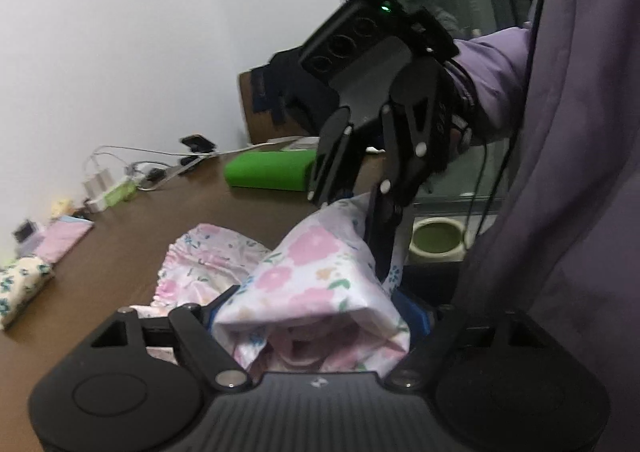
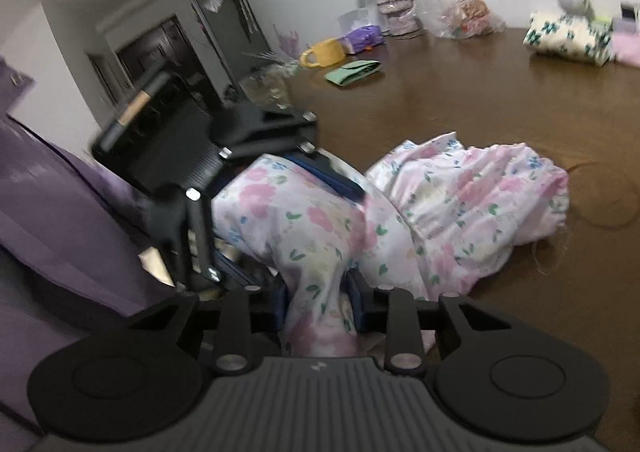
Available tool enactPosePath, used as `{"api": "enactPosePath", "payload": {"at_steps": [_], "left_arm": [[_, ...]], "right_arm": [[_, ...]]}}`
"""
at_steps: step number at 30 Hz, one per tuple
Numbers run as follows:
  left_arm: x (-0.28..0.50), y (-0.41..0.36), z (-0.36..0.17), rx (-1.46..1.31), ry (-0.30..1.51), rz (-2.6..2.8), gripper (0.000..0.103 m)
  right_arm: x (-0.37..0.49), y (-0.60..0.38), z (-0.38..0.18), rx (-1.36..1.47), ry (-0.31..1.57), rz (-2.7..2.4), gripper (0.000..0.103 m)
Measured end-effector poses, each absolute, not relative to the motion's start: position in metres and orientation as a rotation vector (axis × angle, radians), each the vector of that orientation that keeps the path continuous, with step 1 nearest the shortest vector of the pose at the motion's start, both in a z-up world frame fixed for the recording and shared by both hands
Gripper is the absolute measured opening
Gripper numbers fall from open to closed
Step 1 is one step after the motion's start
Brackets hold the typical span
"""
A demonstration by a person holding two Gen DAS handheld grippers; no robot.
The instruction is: Fold clothes
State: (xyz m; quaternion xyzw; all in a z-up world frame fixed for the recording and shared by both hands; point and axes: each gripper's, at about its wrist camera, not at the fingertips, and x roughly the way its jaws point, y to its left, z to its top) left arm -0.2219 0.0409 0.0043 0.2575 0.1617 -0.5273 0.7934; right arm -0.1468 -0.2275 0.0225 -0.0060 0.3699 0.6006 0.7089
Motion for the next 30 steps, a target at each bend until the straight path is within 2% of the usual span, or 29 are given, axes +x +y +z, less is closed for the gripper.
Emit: {"api": "enactPosePath", "payload": {"at_steps": [2,5,6,7,9,10,13,15,17,21,23,24,26,27,30], "left_arm": [[-0.218,0.042,0.004,0.524,0.369,-1.172,0.062],[-0.210,0.049,0.002,0.460,0.407,-1.206,0.049],[-0.206,0.052,0.002,0.427,0.421,-1.218,0.046],[-0.201,0.057,0.001,0.381,0.440,-1.231,0.043],[-0.194,0.066,0.001,0.287,0.469,-1.242,0.043],[-0.189,0.069,0.002,0.236,0.487,-1.246,0.043],[-0.176,0.077,0.007,0.114,0.519,-1.265,0.042],[-0.170,0.082,0.011,0.052,0.538,-1.283,0.042],[-0.164,0.084,0.012,0.004,0.561,-1.307,0.042],[-0.160,0.085,0.013,-0.044,0.600,-1.342,0.042],[-0.157,0.086,0.013,-0.061,0.622,-1.332,0.042],[-0.156,0.086,0.013,-0.070,0.637,-1.324,0.044],[-0.152,0.088,0.013,-0.092,0.661,-1.279,0.056],[-0.151,0.090,0.014,-0.102,0.659,-1.256,0.057],[-0.149,0.097,0.016,-0.144,0.633,-1.190,0.068]], "right_arm": [[-0.145,-0.229,0.024,0.020,0.847,1.355,0.029],[-0.142,-0.235,0.026,0.072,0.855,1.360,0.031],[-0.142,-0.238,0.027,0.089,0.853,1.359,0.039],[-0.144,-0.244,0.028,0.094,0.826,1.358,0.062],[-0.154,-0.256,0.032,0.096,0.748,1.355,0.090],[-0.163,-0.260,0.033,0.074,0.682,1.340,0.096],[-0.190,-0.267,0.033,-0.041,0.493,1.265,0.102],[-0.208,-0.261,0.022,-0.166,0.375,1.186,0.102],[-0.215,-0.256,0.010,-0.222,0.337,1.142,0.102],[-0.207,-0.258,0.002,-0.136,0.277,1.112,0.098],[-0.195,-0.259,0.004,-0.056,0.302,1.175,0.088],[-0.188,-0.259,0.003,-0.014,0.345,1.205,0.079],[-0.173,-0.259,0.001,0.072,0.432,1.264,0.066],[-0.167,-0.258,-0.002,0.124,0.483,1.279,0.055],[-0.148,-0.259,-0.011,0.318,0.630,1.252,0.045]]}}
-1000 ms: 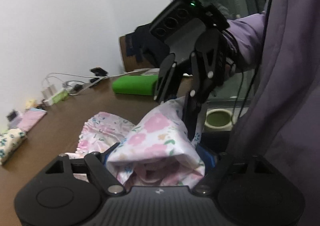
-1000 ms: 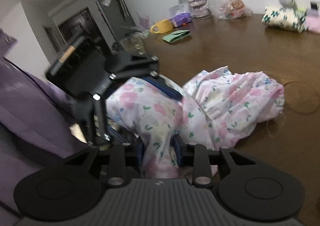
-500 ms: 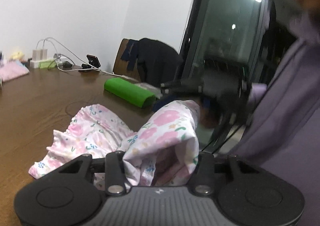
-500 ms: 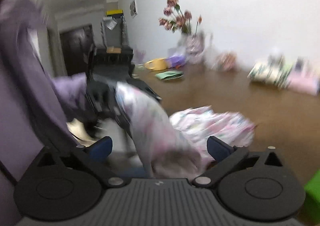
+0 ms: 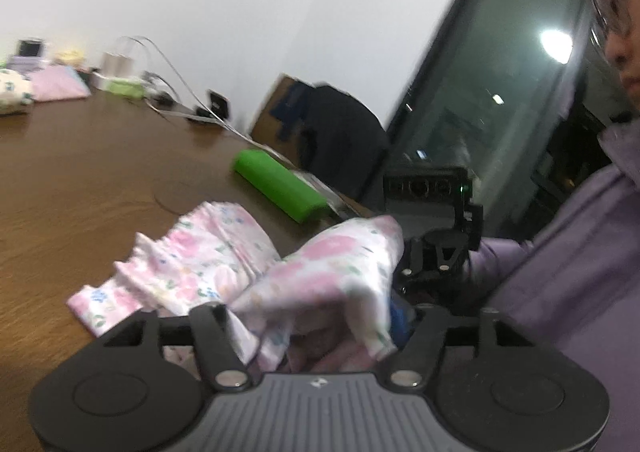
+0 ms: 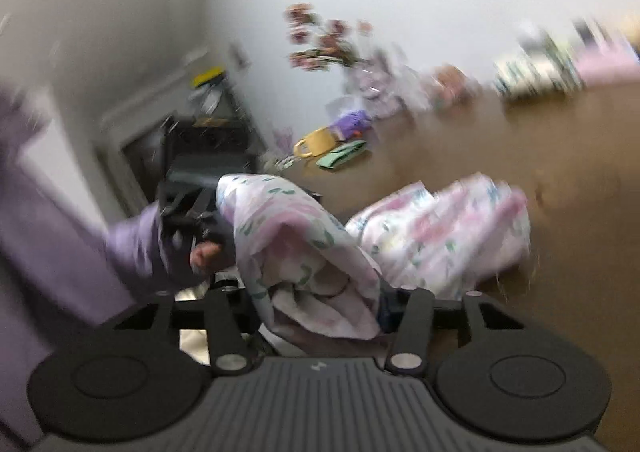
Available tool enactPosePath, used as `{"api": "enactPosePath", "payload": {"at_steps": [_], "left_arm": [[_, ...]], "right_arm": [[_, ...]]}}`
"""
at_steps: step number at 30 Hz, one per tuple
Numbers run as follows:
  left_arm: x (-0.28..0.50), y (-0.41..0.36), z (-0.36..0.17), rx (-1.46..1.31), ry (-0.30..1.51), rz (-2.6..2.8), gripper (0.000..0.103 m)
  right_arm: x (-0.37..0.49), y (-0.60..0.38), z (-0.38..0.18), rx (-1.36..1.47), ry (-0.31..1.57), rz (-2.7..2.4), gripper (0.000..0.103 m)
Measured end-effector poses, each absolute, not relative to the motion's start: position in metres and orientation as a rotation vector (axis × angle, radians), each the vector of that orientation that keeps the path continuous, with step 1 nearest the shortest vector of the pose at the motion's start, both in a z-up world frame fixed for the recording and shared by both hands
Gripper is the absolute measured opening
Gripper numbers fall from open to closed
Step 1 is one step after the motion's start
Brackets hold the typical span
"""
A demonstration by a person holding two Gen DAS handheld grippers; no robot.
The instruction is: Fold clothes
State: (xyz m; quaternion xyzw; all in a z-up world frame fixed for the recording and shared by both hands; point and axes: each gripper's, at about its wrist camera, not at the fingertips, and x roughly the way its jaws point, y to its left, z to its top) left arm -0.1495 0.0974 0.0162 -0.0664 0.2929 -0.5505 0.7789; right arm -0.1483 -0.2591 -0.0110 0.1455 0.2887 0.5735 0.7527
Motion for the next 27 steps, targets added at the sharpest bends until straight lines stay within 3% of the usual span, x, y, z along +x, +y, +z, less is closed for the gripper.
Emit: {"api": "enactPosePath", "payload": {"at_steps": [6,10,18,20,22,25,27], "left_arm": [[-0.138,0.115,0.019,-0.282,0.605,-1.015,0.071],[-0.122,0.120,0.017,-0.355,0.648,-0.884,0.070],[-0.107,0.119,0.007,-0.434,0.694,-0.770,0.065],[-0.104,0.118,0.005,-0.423,0.707,-0.718,0.065],[-0.103,0.118,0.002,-0.407,0.716,-0.674,0.065],[-0.100,0.111,-0.001,-0.371,0.709,-0.638,0.067],[-0.098,0.107,-0.002,-0.358,0.706,-0.633,0.067]], "right_arm": [[-0.125,-0.255,-0.012,0.598,0.799,1.242,0.037],[-0.099,-0.264,-0.020,0.785,0.891,1.128,0.038],[-0.109,-0.264,-0.018,0.712,0.802,0.925,0.039],[-0.115,-0.259,-0.009,0.598,0.732,0.861,0.052],[-0.123,-0.255,-0.003,0.492,0.658,0.802,0.080],[-0.127,-0.248,0.002,0.363,0.584,0.751,0.099],[-0.128,-0.243,0.004,0.284,0.544,0.725,0.099]]}}
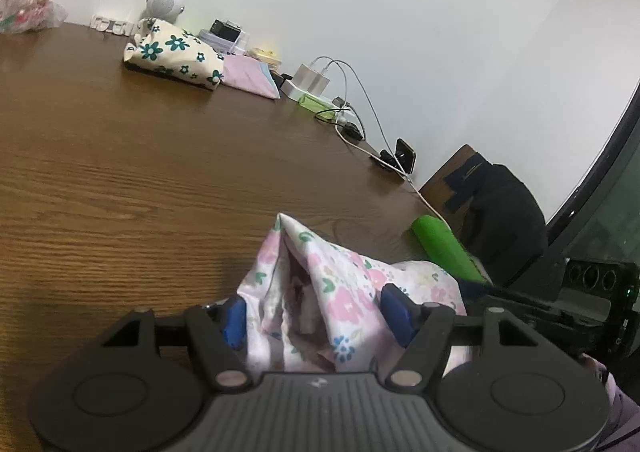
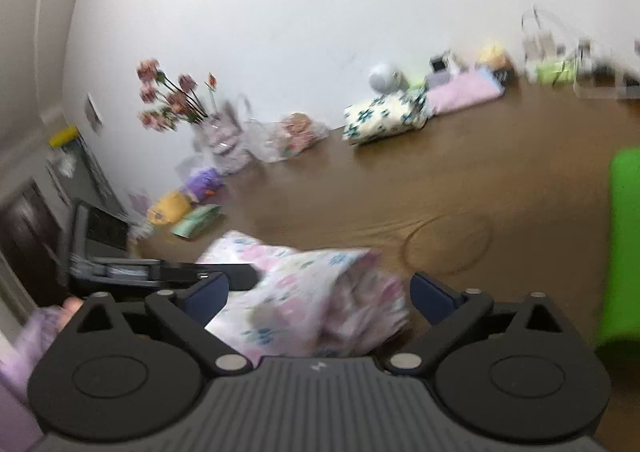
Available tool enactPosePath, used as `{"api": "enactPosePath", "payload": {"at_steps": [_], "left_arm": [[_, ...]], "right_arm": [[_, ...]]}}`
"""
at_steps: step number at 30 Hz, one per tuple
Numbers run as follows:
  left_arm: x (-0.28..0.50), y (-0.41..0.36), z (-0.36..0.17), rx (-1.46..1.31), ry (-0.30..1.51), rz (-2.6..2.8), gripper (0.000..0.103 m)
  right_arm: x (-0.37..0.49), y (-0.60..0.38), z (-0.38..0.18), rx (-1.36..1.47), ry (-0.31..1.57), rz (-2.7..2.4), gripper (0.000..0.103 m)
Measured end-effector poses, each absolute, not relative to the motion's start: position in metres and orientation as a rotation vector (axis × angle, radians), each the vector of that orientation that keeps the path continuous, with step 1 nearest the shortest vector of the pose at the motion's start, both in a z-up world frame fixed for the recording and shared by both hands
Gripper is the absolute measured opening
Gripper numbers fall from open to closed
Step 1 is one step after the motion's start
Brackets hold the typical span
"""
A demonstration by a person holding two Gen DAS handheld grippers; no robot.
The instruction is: Fold clothes
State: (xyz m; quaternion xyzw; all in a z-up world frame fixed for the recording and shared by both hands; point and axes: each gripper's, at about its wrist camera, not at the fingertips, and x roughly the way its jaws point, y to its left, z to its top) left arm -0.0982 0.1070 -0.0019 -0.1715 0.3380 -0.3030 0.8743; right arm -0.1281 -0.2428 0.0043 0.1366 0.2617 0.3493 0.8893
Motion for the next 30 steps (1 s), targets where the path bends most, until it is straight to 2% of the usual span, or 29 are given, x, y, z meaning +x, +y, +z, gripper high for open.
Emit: {"api": "enactPosePath", "payload": {"at_steps": [4,11,12,13,15,16,17,19,21,24,25,27,30], "left_arm": [[-0.098,0.109,-0.004,-0.367,0.715,-0.620,0.071],[-0.097,0.109,-0.005,-0.371,0.713,-0.618,0.071],[-0.098,0.108,-0.005,-0.372,0.712,-0.618,0.071],[-0.098,0.108,-0.005,-0.370,0.711,-0.615,0.071],[-0.098,0.107,-0.004,-0.367,0.712,-0.613,0.069],[-0.098,0.107,-0.004,-0.367,0.714,-0.613,0.067],[-0.097,0.107,-0.004,-0.368,0.716,-0.614,0.061],[-0.096,0.107,-0.004,-0.384,0.720,-0.627,0.056],[-0.096,0.107,-0.004,-0.377,0.721,-0.624,0.056],[-0.096,0.104,-0.006,-0.364,0.721,-0.611,0.056],[-0.096,0.103,-0.005,-0.360,0.720,-0.607,0.056],[-0.097,0.104,-0.005,-0.361,0.718,-0.606,0.058],[-0.098,0.107,-0.005,-0.365,0.711,-0.605,0.062]], "right_arm": [[-0.110,-0.237,0.003,0.279,0.565,0.768,0.102],[-0.089,-0.227,-0.011,0.348,0.678,0.842,0.101],[-0.090,-0.225,-0.012,0.348,0.690,0.857,0.096],[-0.091,-0.223,-0.014,0.348,0.702,0.872,0.085],[-0.091,-0.223,-0.017,0.365,0.724,0.892,0.074],[-0.091,-0.223,-0.018,0.381,0.734,0.897,0.067],[-0.090,-0.224,-0.019,0.399,0.748,0.900,0.063],[-0.087,-0.227,-0.020,0.447,0.786,0.904,0.043],[-0.083,-0.230,-0.023,0.499,0.849,0.907,0.035],[-0.082,-0.233,-0.025,0.545,0.874,0.882,0.036],[-0.083,-0.234,-0.024,0.545,0.863,0.863,0.045],[-0.086,-0.235,-0.019,0.512,0.828,0.831,0.051],[-0.095,-0.237,-0.006,0.425,0.744,0.786,0.054]]}}
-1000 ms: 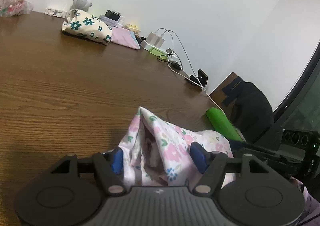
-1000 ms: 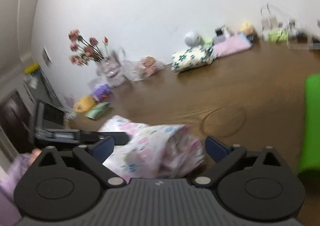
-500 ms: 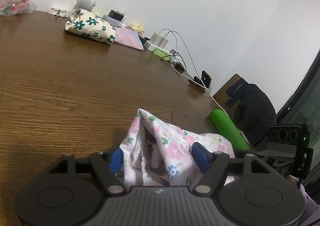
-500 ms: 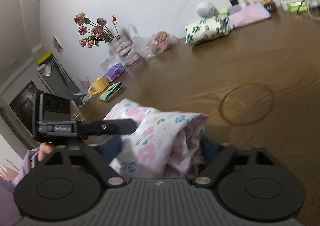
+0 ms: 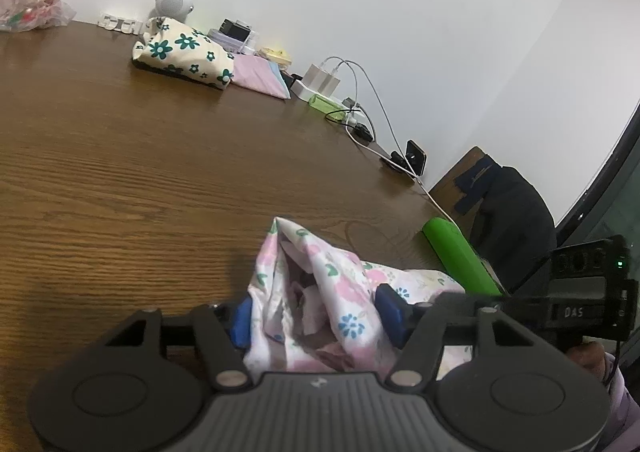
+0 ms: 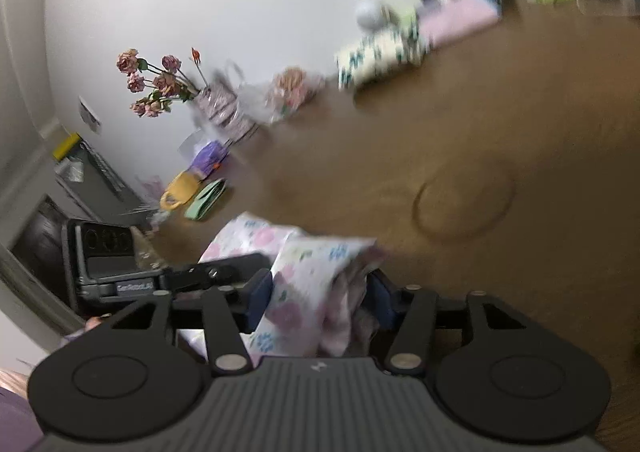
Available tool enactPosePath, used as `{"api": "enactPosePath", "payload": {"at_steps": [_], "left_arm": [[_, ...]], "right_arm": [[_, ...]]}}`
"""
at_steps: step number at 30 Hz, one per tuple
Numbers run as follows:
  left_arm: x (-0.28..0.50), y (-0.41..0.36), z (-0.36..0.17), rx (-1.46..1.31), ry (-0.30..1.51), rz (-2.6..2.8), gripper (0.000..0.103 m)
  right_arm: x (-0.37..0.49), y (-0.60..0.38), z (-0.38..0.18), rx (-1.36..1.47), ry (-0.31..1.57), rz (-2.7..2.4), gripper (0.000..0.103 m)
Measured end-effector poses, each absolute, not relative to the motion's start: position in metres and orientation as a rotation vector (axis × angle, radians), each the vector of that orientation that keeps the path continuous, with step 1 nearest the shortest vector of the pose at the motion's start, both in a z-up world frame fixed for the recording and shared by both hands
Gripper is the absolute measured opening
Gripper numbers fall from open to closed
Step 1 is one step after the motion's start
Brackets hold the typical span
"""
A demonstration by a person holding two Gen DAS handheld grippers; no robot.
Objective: Fold clothes
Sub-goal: 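Press the folded pink dress flat with both grippers side by side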
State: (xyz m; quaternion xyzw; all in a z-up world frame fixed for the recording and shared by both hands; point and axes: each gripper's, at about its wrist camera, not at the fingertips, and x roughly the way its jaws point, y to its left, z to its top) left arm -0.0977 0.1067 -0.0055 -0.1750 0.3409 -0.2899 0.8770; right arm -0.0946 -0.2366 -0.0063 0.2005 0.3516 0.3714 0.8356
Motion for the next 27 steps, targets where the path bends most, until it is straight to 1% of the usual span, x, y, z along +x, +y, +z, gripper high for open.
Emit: {"api": "enactPosePath", "payload": {"at_steps": [2,3,4,6,7,9,11,12,13,18,19,21,22,23,24,25,26,27], "left_arm": [[-0.097,0.108,-0.006,-0.362,0.706,-0.601,0.062],[-0.097,0.108,-0.006,-0.359,0.702,-0.595,0.062],[-0.098,0.107,-0.005,-0.349,0.694,-0.584,0.062],[-0.100,0.105,-0.005,-0.329,0.678,-0.563,0.062],[-0.101,0.104,-0.005,-0.317,0.672,-0.554,0.062],[-0.104,0.102,-0.005,-0.301,0.661,-0.538,0.062],[-0.106,0.103,-0.003,-0.294,0.660,-0.526,0.063],[-0.108,0.105,0.001,-0.292,0.647,-0.519,0.063],[-0.113,0.107,0.007,-0.281,0.613,-0.511,0.063],[-0.146,0.106,0.047,-0.189,0.369,-0.455,0.061],[-0.154,0.100,0.053,-0.160,0.319,-0.462,0.061],[-0.160,0.087,0.056,-0.106,0.295,-0.501,0.062],[-0.160,0.079,0.053,-0.075,0.317,-0.511,0.059],[-0.157,0.072,0.047,-0.049,0.351,-0.508,0.051],[-0.153,0.065,0.040,-0.024,0.388,-0.502,0.044],[-0.148,0.061,0.031,-0.010,0.434,-0.481,0.032],[-0.144,0.062,0.024,-0.023,0.466,-0.466,0.025],[-0.141,0.063,0.017,-0.036,0.498,-0.450,0.024]], "right_arm": [[-0.100,-0.236,0.001,0.392,0.701,0.765,0.053],[-0.101,-0.236,0.003,0.388,0.687,0.759,0.051],[-0.100,-0.236,0.001,0.391,0.693,0.744,0.038],[-0.097,-0.235,-0.003,0.397,0.703,0.716,0.024],[-0.096,-0.234,-0.007,0.401,0.711,0.707,0.023],[-0.092,-0.231,-0.014,0.409,0.728,0.690,0.024],[-0.094,-0.231,-0.013,0.396,0.712,0.668,0.033],[-0.094,-0.232,-0.012,0.389,0.704,0.658,0.041],[-0.095,-0.232,-0.012,0.382,0.696,0.647,0.042],[-0.121,-0.227,0.020,0.247,0.521,0.635,0.041],[-0.125,-0.223,0.024,0.227,0.501,0.645,0.040],[-0.132,-0.216,0.032,0.188,0.460,0.664,0.037],[-0.133,-0.211,0.030,0.163,0.469,0.668,0.033],[-0.134,-0.206,0.028,0.139,0.477,0.672,0.031],[-0.135,-0.200,0.025,0.115,0.486,0.676,0.027],[-0.134,-0.197,0.019,0.108,0.510,0.672,0.024],[-0.133,-0.194,0.014,0.100,0.534,0.668,0.024],[-0.131,-0.192,0.008,0.098,0.555,0.664,0.023]]}}
